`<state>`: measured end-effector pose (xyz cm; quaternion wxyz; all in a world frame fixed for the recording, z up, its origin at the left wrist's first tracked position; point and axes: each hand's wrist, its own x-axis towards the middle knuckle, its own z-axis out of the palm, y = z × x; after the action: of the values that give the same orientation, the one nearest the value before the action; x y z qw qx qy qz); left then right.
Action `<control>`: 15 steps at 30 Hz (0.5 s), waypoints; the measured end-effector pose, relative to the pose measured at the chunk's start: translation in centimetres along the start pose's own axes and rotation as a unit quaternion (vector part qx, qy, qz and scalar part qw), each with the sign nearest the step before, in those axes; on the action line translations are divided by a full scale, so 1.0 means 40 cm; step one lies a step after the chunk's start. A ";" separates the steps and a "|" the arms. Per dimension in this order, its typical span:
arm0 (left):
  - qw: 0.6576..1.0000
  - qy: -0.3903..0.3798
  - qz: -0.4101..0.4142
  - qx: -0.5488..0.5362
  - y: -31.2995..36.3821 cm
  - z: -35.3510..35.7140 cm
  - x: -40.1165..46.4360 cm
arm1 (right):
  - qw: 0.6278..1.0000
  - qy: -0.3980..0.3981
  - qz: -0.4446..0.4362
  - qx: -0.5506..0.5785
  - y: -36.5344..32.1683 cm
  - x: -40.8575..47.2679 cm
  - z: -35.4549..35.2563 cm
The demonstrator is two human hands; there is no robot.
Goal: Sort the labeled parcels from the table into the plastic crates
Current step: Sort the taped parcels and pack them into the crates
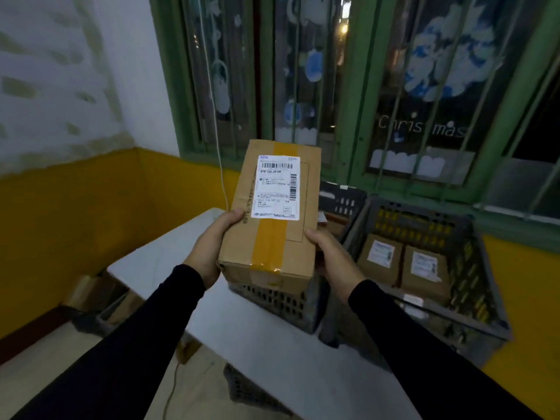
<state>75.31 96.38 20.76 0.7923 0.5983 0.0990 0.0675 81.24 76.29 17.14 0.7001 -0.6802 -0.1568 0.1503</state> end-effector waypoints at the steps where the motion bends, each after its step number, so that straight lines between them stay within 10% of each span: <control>1: 1.000 -0.011 -0.005 0.002 0.005 0.003 0.051 | 1.000 0.008 -0.003 0.010 0.000 0.050 -0.009; 15: 0.963 -0.092 -0.110 0.227 -0.069 0.096 0.701 | 0.979 0.130 0.127 -0.098 0.086 0.541 -0.187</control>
<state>103.44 98.37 16.97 0.6438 0.7516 0.1033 -0.0995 104.02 78.81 13.83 0.6199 -0.7734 0.0089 0.1323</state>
